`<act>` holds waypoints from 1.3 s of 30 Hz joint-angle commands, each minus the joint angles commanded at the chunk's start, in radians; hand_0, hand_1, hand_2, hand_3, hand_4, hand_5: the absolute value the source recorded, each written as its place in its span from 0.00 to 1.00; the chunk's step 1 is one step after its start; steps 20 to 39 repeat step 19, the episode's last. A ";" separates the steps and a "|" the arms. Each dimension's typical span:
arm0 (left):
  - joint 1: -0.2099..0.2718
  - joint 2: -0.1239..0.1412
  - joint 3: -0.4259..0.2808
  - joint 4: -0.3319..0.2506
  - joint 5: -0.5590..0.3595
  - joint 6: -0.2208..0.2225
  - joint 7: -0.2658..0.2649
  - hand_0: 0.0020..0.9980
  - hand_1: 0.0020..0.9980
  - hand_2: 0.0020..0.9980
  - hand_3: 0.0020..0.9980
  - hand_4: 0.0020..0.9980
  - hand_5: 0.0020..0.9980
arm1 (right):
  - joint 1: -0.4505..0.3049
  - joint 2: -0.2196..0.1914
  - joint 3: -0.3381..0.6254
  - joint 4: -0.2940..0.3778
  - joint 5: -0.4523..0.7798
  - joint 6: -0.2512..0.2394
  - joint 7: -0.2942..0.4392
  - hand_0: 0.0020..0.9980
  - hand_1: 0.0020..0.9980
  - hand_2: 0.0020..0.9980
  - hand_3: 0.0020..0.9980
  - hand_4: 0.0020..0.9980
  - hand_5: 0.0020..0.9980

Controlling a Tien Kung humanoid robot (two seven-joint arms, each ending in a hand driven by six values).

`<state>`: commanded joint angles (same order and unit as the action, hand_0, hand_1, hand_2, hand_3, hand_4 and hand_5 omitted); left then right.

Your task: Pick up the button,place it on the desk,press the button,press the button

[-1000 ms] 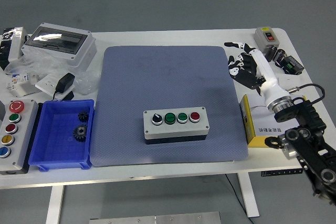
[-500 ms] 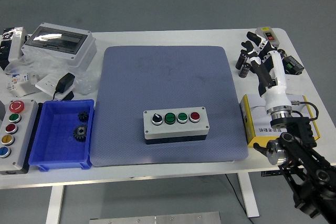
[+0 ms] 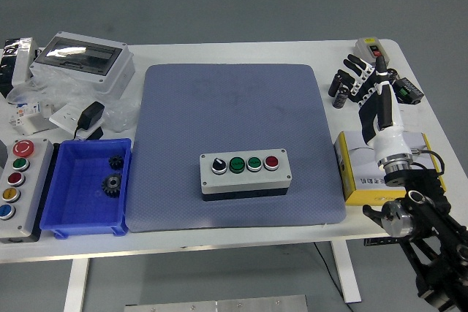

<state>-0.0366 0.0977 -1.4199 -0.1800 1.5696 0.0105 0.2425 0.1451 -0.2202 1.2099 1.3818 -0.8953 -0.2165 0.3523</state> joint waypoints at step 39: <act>0.001 -0.005 0.001 0.000 -0.008 0.002 0.001 0.61 0.60 0.52 0.60 0.62 0.18 | 0.050 -0.132 -0.052 0.080 -0.383 -0.082 -0.295 0.74 0.72 0.75 0.75 0.94 1.00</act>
